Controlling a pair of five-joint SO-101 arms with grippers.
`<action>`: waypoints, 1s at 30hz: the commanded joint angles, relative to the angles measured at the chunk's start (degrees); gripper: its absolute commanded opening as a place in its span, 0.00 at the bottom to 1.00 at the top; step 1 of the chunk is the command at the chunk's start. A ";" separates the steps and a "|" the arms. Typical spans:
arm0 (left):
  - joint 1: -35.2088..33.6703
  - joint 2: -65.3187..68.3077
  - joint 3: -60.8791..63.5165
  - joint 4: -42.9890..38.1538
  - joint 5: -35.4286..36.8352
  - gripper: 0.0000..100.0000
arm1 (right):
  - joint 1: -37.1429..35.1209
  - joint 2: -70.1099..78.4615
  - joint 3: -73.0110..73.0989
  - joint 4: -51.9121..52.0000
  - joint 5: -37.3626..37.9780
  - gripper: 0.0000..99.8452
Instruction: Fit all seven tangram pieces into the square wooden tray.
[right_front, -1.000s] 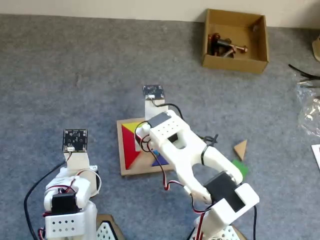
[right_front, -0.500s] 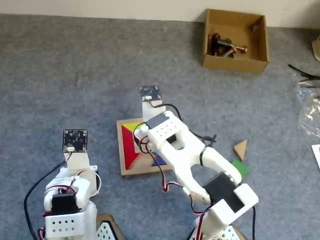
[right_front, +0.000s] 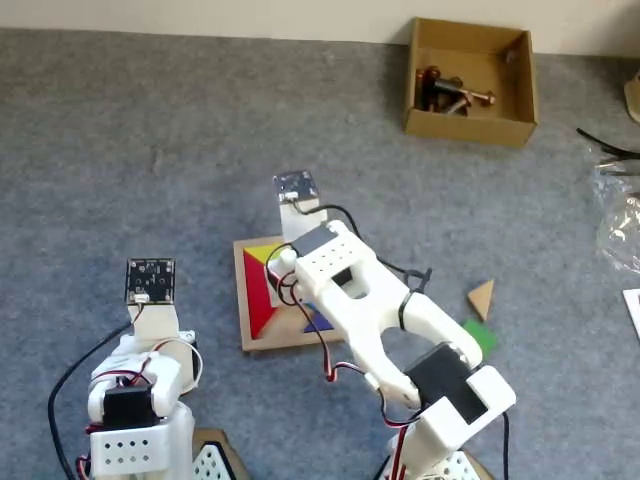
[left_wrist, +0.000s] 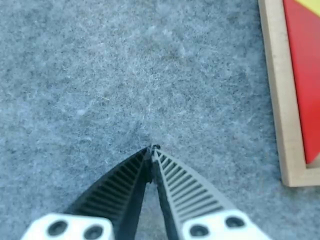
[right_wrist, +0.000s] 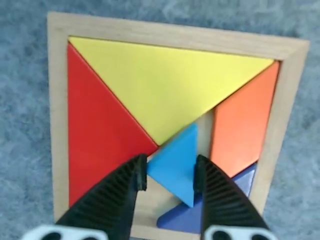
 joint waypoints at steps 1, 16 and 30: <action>-0.48 0.40 1.19 0.44 0.09 0.00 | 0.40 -1.19 -2.95 -0.40 0.62 0.15; -0.48 0.40 1.19 0.44 0.09 0.00 | 4.09 -1.10 -3.03 -0.40 0.70 0.15; -0.48 0.40 1.19 0.44 0.09 0.00 | 3.74 -0.84 -3.03 -0.48 0.79 0.18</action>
